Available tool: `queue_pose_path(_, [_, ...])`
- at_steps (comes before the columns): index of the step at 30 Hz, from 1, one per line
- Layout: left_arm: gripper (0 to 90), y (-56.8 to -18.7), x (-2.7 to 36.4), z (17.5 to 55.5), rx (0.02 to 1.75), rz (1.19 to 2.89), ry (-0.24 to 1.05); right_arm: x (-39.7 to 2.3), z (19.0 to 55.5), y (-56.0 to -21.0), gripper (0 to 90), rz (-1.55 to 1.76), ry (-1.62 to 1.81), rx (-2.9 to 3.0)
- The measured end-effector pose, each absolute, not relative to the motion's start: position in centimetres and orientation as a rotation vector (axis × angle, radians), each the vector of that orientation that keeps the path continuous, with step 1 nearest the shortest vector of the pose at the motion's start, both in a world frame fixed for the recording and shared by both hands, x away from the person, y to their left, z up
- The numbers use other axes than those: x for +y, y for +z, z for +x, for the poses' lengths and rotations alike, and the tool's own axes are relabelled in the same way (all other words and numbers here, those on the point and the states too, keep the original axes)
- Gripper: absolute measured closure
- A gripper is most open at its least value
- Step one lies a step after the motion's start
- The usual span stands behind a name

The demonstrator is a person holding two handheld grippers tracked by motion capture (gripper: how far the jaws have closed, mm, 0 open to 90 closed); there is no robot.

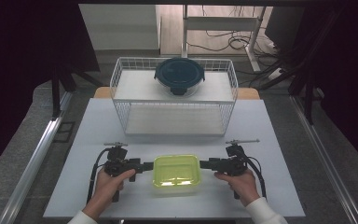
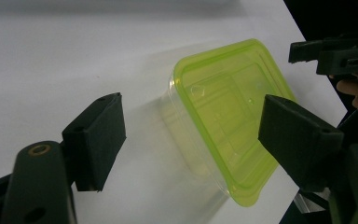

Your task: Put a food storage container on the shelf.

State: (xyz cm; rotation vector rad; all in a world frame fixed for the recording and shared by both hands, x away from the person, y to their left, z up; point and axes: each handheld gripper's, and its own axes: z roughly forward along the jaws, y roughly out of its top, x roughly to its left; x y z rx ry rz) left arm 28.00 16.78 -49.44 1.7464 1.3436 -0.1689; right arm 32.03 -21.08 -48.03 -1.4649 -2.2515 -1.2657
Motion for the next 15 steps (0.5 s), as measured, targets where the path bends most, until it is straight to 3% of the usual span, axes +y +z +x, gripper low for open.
queue_pose_path(15, [26.5,-50.8,16.2,28.6,1.35,1.718,-0.284,-19.9,32.4,-49.7,39.5,-1.454,-1.203,-2.226])
